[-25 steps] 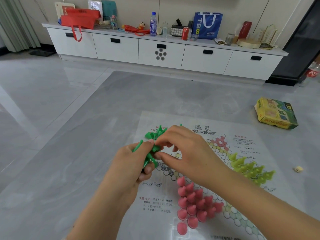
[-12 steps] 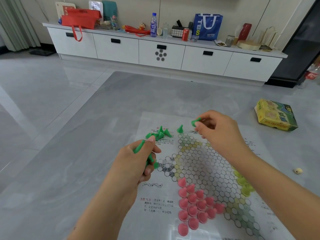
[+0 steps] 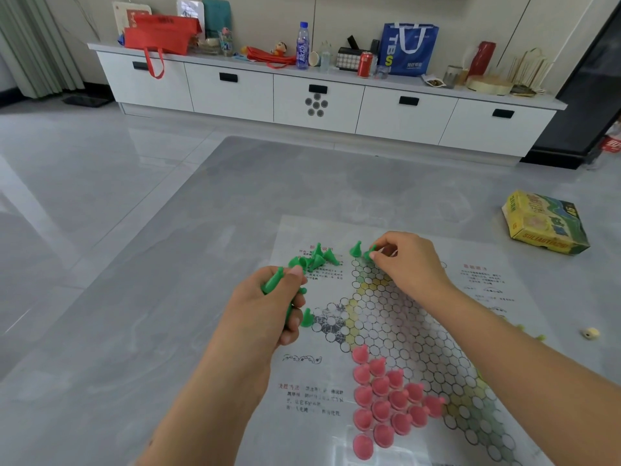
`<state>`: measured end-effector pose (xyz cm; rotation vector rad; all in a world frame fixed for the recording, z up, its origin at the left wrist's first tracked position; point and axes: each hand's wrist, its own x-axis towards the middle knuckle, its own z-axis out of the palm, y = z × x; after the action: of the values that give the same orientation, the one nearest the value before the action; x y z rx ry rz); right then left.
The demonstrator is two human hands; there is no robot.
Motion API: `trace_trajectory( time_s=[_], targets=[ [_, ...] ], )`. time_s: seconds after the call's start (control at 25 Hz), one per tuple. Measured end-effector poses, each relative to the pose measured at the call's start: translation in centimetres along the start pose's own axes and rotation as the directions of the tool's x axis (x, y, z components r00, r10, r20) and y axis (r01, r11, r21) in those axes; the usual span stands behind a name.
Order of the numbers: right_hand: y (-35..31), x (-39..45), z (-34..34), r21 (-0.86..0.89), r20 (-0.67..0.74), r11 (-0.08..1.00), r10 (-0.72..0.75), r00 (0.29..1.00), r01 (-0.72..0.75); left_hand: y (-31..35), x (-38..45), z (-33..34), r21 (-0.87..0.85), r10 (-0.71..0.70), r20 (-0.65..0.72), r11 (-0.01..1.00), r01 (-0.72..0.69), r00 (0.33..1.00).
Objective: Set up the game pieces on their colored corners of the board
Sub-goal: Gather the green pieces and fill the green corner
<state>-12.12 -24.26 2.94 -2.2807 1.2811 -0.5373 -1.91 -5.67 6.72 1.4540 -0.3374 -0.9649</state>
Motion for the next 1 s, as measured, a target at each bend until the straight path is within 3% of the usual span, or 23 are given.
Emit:
trace_trajectory(
  time_s=[0.68,0.8,0.92,1.0],
  targets=[
    [-0.9,-0.6,-1.0,-0.081,0.011,0.995,-0.055,0.998,0.055,0.0,0.1,-0.3,-0.072,-0.027,0.010,0.997,0.027,1.000],
    [-3.3,-3.1,-2.6,0.054,0.026,0.984,-0.174,0.984,0.172,0.1,0.0,-0.3,-0.104,-0.027,0.048,0.994,0.032,0.999],
    [-6.2,-6.5,-3.6,0.263,0.147,0.900,-0.394,0.907,0.349,0.2,-0.2,-0.1,-0.120,-0.034,0.062,0.992,0.042,0.997],
    [-7.0,-7.3,-3.5,0.321,0.131,0.854,-0.468,0.874,0.409,0.3,-0.4,0.0,-0.108,-0.042,0.076,0.993,0.050,0.996]
  ],
)
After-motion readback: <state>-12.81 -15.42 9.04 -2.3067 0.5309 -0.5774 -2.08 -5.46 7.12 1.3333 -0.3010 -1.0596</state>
